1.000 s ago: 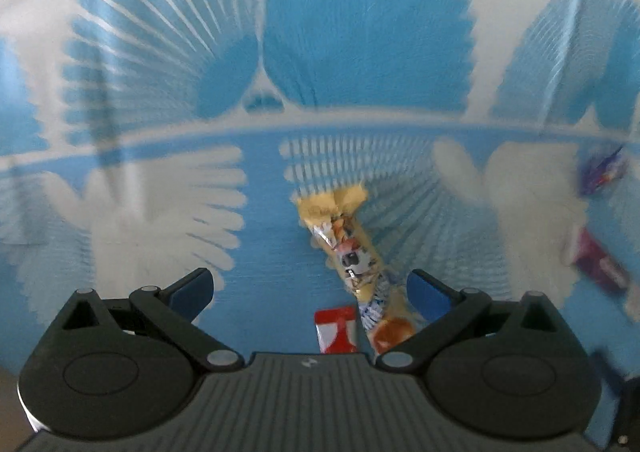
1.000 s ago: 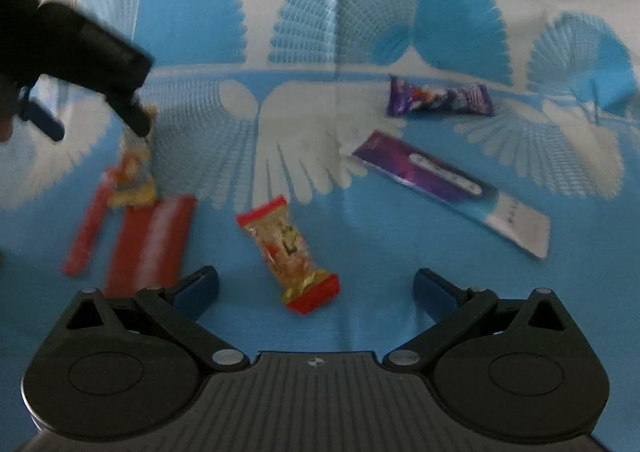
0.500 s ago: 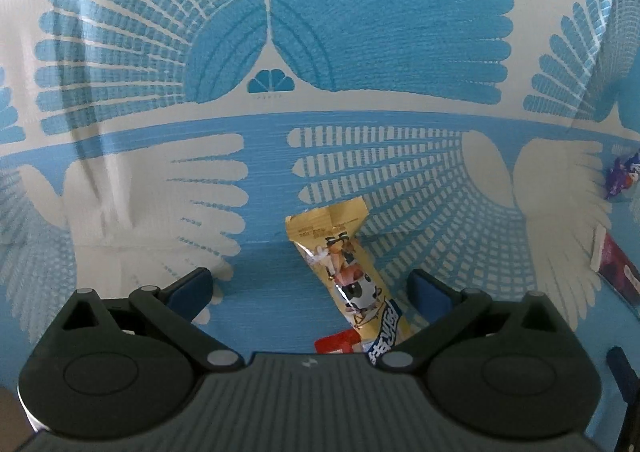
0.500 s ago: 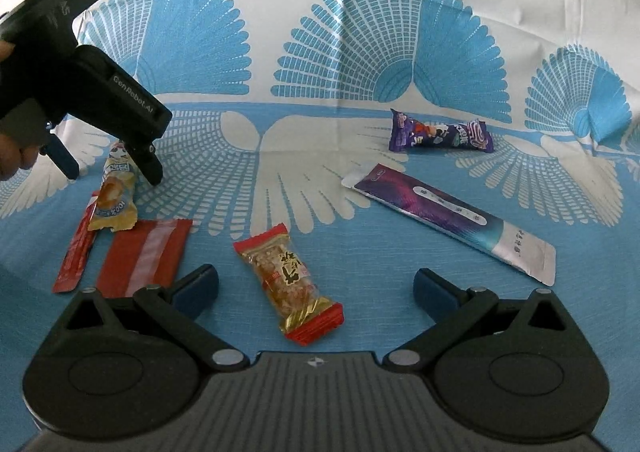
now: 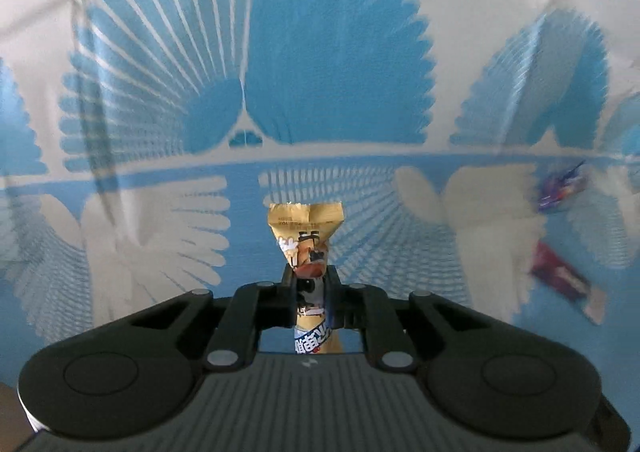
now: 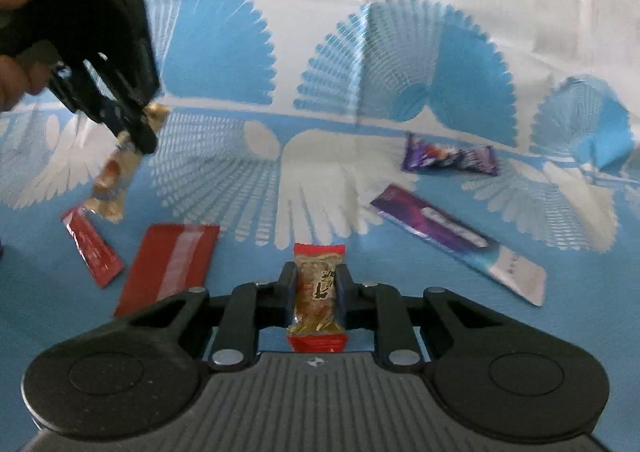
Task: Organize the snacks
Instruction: 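Grasp the gold wafer bar with the left tool while the right tool grasps the red-ended pastry, then carry the gold wafer bar and red-ended pastry over the box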
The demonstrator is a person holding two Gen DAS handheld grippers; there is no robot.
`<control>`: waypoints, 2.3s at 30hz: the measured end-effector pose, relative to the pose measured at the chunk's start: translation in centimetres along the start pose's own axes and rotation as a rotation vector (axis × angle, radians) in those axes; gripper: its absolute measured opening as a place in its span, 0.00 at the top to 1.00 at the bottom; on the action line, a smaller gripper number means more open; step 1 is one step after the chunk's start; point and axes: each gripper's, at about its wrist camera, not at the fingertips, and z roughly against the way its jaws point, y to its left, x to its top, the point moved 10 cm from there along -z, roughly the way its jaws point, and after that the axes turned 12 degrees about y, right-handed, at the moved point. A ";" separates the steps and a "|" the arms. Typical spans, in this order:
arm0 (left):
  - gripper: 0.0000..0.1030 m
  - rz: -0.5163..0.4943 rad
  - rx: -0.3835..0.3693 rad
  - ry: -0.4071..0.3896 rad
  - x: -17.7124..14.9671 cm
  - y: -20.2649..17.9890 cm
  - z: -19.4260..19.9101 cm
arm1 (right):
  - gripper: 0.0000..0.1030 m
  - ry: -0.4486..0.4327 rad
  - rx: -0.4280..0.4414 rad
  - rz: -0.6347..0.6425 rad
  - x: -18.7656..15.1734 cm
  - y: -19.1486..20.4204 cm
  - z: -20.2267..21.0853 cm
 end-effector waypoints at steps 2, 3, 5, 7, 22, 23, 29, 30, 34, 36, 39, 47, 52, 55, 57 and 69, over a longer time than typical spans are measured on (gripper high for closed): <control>0.87 -0.015 -0.029 -0.037 -1.0 0.0 2.9 | 0.80 -0.015 -0.006 -0.041 0.3 -0.3 1.8; 0.87 -0.025 -0.041 -0.057 -1.4 0.1 4.3 | 0.80 -0.032 0.002 -0.067 0.5 -0.4 3.1; 0.87 -0.039 -0.070 -0.084 -2.2 0.3 7.0 | 0.80 -0.064 0.010 -0.093 0.8 -0.2 5.7; 0.87 -0.052 -0.101 -0.108 -3.6 0.7 10.0 | 0.80 -0.093 0.022 -0.112 1.0 0.3 8.5; 0.87 -0.106 -0.119 -0.278 -18.4 6.0 30.3 | 0.80 -0.239 0.225 -0.124 -1.1 12.3 31.6; 0.87 -0.108 -0.111 -0.289 -19.7 6.7 31.4 | 0.80 -0.243 0.240 -0.118 -1.4 13.2 32.9; 0.87 -0.084 -0.072 -0.332 -26.9 11.7 36.0 | 0.80 -0.254 0.311 -0.083 -3.7 18.2 39.2; 0.87 -0.077 -0.063 -0.337 -28.3 12.7 36.5 | 0.80 -0.254 0.321 -0.076 -4.0 18.9 40.1; 0.87 -0.035 -0.034 -0.322 -34.4 17.1 37.2 | 0.80 -0.238 0.373 -0.035 -6.4 22.1 43.5; 0.87 -0.016 -0.022 -0.294 -37.2 19.2 36.9 | 0.80 -0.220 0.396 -0.016 -7.6 23.7 44.7; 0.87 0.047 -0.018 -0.247 -41.1 22.4 35.9 | 0.80 -0.183 0.428 0.027 -9.5 26.3 46.0; 0.87 0.149 0.041 -0.172 -49.9 27.9 33.0 | 0.79 -0.111 0.459 0.139 -13.8 32.5 48.3; 0.87 0.158 0.043 -0.156 -52.9 28.5 31.8 | 0.79 -0.112 0.447 0.215 -14.6 34.7 49.5; 0.87 0.166 0.027 -0.175 -53.2 28.6 32.1 | 0.79 -0.109 0.431 0.242 -14.9 35.2 49.7; 0.87 0.166 0.029 -0.192 -53.1 28.7 32.4 | 0.79 -0.105 0.421 0.254 -14.9 35.4 49.7; 0.87 0.150 0.024 -0.205 -52.5 28.3 32.5 | 0.79 -0.085 0.403 0.271 -14.9 35.5 49.2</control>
